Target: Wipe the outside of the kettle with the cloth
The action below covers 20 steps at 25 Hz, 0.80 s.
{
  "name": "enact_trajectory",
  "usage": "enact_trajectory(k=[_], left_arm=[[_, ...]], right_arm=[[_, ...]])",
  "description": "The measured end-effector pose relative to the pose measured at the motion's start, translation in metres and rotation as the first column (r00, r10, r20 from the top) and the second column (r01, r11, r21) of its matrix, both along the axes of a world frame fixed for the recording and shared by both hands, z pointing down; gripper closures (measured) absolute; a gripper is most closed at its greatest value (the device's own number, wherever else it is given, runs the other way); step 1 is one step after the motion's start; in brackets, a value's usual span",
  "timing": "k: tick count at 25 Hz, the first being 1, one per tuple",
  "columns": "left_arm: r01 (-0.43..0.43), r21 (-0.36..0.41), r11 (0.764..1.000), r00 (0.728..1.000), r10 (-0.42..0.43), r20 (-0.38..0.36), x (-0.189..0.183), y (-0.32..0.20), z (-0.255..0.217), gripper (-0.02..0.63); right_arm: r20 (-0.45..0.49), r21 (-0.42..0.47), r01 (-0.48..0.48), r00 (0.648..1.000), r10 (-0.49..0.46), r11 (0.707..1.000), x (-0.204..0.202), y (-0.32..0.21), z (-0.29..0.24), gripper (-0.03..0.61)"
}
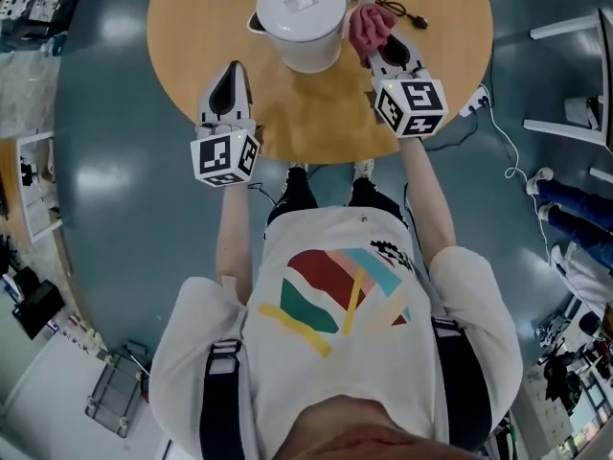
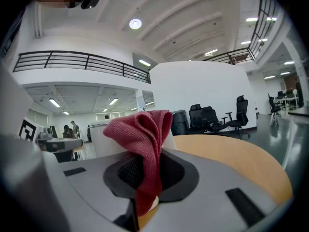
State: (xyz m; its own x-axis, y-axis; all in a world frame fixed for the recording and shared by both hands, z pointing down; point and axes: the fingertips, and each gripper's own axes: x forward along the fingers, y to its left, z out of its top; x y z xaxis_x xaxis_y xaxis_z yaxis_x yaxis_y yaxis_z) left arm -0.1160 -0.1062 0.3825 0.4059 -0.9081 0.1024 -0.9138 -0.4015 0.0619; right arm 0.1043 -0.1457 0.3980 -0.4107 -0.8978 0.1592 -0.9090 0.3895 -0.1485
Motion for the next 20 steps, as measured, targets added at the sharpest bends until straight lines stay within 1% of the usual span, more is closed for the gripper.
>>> enact_trajectory(k=[2,5,7,9,11,13,15,17,20], left_arm=[[-0.014,-0.011,1.000,1.000,0.014,-0.012,-0.001,0.001,0.008,0.571],[-0.030,-0.015,0.999,0.999,0.029,-0.031,-0.005,0.003,0.026,0.571],[-0.016,-0.009,1.000,0.999,0.015,-0.051,-0.009,-0.001,0.044,0.571],[-0.005,-0.014,1.000,0.997,0.004,-0.076,-0.006,-0.005,0.059,0.571],[-0.023,-0.032,0.999,0.997,0.020,-0.079,-0.003,0.002,0.073,0.571],[-0.046,-0.050,0.998,0.997,0.043,-0.067,-0.008,0.003,0.086,0.571],[-0.046,-0.065,0.997,0.997,0.041,-0.071,-0.022,-0.003,0.095,0.571],[-0.032,-0.075,0.997,0.996,0.026,-0.081,-0.037,-0.010,0.101,0.571],[-0.033,-0.078,0.996,0.997,0.028,-0.072,-0.050,-0.022,0.109,0.571]], right_arm=[[0.038,-0.006,-0.027,0.999,0.027,1.000,-0.004,0.016,0.007,0.531],[0.053,-0.006,-0.050,0.997,0.050,0.999,-0.024,0.046,0.026,0.531],[0.053,0.003,-0.061,0.997,0.061,0.998,-0.044,0.055,0.044,0.531],[0.051,0.000,-0.049,0.997,0.049,0.999,-0.068,0.056,0.063,0.531],[0.047,-0.010,-0.025,0.999,0.026,1.000,-0.096,0.060,0.079,0.531],[0.029,-0.007,-0.021,0.999,0.021,1.000,-0.125,0.059,0.091,0.531],[0.008,0.005,-0.039,0.999,0.039,0.999,-0.148,0.050,0.099,0.532],[-0.010,0.020,-0.061,0.998,0.061,0.998,-0.165,0.040,0.103,0.531],[-0.029,0.033,-0.084,0.996,0.085,0.996,-0.180,0.022,0.111,0.531]])
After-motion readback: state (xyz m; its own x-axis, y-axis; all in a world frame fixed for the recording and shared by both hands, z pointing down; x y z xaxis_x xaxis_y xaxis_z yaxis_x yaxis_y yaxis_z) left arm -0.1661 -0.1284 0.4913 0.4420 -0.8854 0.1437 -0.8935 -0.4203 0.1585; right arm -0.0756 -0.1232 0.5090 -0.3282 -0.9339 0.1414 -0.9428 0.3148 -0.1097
